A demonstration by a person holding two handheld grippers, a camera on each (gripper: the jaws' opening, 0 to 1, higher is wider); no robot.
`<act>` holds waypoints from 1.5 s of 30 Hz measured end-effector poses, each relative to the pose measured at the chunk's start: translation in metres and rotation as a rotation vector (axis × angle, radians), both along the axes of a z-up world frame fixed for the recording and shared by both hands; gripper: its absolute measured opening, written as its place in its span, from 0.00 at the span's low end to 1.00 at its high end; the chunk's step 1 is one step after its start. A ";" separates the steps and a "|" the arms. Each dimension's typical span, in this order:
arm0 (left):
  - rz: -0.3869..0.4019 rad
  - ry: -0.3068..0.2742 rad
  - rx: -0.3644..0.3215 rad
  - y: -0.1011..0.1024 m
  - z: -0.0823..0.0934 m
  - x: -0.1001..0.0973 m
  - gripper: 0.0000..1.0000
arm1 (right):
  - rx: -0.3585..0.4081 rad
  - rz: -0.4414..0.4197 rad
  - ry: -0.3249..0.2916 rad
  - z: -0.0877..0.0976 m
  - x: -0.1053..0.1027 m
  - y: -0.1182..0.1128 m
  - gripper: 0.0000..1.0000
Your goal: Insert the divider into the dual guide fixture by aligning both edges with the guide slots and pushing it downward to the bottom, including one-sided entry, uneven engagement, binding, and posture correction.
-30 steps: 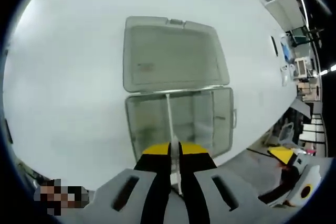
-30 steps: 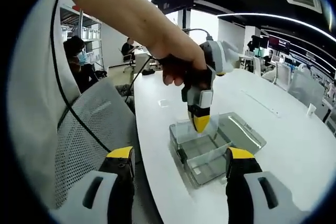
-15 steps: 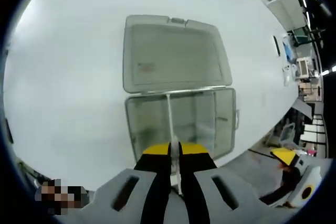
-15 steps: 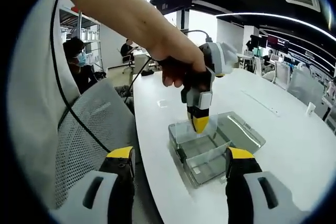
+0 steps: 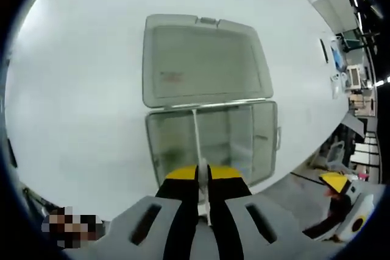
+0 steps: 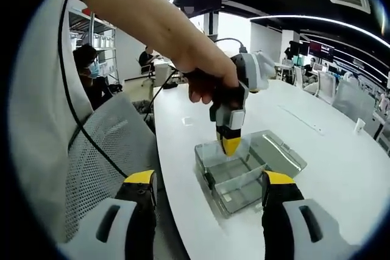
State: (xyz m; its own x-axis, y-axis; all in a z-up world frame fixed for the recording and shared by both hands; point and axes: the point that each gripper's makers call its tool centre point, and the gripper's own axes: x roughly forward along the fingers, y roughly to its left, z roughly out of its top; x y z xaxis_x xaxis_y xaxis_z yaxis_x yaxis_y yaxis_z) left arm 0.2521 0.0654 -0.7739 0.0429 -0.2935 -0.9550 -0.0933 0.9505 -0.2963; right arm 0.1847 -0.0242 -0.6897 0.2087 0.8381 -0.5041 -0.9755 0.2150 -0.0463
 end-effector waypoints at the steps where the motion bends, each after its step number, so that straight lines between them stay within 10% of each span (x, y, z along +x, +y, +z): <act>1: -0.001 0.000 0.000 0.000 0.000 0.000 0.02 | 0.000 0.000 0.000 0.000 0.000 0.000 0.68; 45: -0.123 -0.018 0.091 -0.003 -0.001 0.000 0.02 | 0.001 -0.007 0.006 -0.001 -0.001 -0.002 0.67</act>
State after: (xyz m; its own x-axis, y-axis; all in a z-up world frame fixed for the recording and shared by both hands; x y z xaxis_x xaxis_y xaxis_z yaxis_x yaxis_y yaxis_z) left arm 0.2518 0.0622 -0.7750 0.0291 -0.2097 -0.9773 0.0300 0.9775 -0.2088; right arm 0.1840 -0.0265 -0.6902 0.2110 0.8370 -0.5049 -0.9743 0.2216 -0.0398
